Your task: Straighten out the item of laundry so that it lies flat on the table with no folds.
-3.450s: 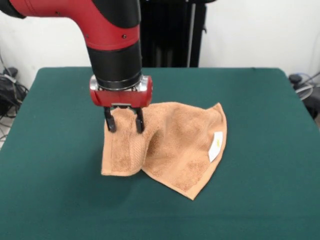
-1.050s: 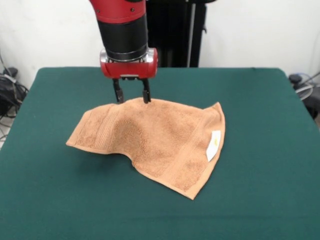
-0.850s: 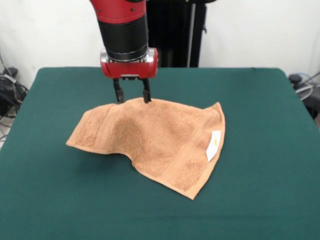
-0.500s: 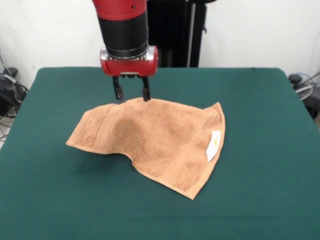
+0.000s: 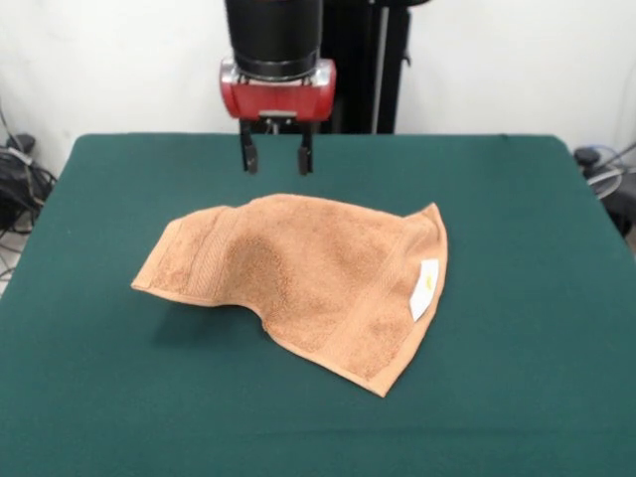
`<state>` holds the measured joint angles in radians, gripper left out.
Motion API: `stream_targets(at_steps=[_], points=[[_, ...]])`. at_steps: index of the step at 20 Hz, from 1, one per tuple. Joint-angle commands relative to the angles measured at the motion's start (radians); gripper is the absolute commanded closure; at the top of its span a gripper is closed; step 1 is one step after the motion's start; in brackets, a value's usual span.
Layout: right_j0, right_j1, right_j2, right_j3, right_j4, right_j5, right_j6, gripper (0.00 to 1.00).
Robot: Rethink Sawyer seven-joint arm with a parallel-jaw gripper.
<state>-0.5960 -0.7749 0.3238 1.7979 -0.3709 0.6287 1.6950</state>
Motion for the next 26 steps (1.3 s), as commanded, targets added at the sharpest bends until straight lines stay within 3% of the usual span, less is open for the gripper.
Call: stream_targets(at_steps=[1, 11, 17, 22, 26], points=[[0.057, -0.060, -0.082, 0.132, 0.010, -0.084, 0.220, 0.00], [0.092, -0.061, -0.113, 0.144, 0.043, -0.111, 0.213, 0.00], [0.099, -0.002, -0.114, 0.094, 0.059, -0.115, 0.188, 0.00], [0.182, -0.053, -0.205, 0.143, 0.031, -0.207, 0.291, 0.00], [0.213, -0.075, -0.250, 0.170, 0.048, -0.230, 0.293, 0.00]])
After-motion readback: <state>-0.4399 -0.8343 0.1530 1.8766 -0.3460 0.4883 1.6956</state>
